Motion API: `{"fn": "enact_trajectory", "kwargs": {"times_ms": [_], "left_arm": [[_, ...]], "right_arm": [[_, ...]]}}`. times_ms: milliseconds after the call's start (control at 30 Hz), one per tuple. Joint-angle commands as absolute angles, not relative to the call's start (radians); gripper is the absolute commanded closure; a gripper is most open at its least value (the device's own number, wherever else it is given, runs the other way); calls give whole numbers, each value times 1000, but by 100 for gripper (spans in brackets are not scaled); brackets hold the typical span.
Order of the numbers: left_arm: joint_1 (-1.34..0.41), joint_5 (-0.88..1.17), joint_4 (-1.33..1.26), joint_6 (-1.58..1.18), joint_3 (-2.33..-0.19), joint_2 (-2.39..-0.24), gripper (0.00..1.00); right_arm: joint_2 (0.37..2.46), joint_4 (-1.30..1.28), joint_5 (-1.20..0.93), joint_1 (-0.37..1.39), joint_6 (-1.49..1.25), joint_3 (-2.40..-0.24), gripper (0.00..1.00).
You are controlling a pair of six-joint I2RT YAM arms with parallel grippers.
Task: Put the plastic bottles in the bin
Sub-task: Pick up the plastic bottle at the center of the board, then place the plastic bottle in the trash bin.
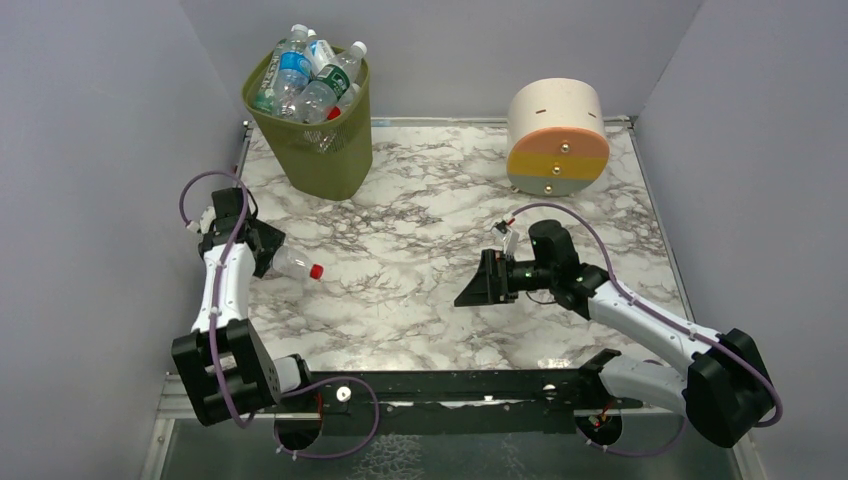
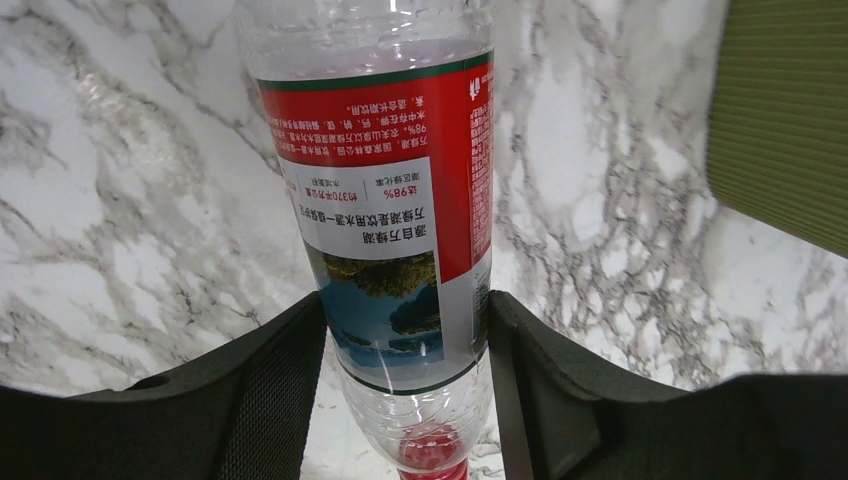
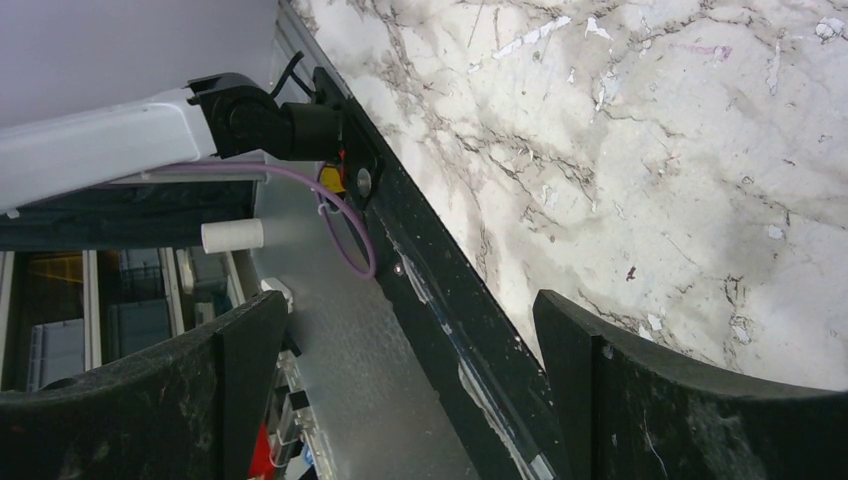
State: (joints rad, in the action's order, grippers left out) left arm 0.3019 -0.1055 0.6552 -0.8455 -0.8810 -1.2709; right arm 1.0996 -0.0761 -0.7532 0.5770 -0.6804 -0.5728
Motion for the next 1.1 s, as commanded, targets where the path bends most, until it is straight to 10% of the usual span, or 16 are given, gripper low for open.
{"fn": "enact_trajectory", "kwargs": {"times_ms": [0,1067], "left_arm": [[310,-4,562,-712,-896,-1177,47],[310,401,559,-516,-1784,-1450,47]], "right_arm": [[1094,-60,-758,582,-688,-556,3],[1048,-109,-739,581,-677,-565,3]]}}
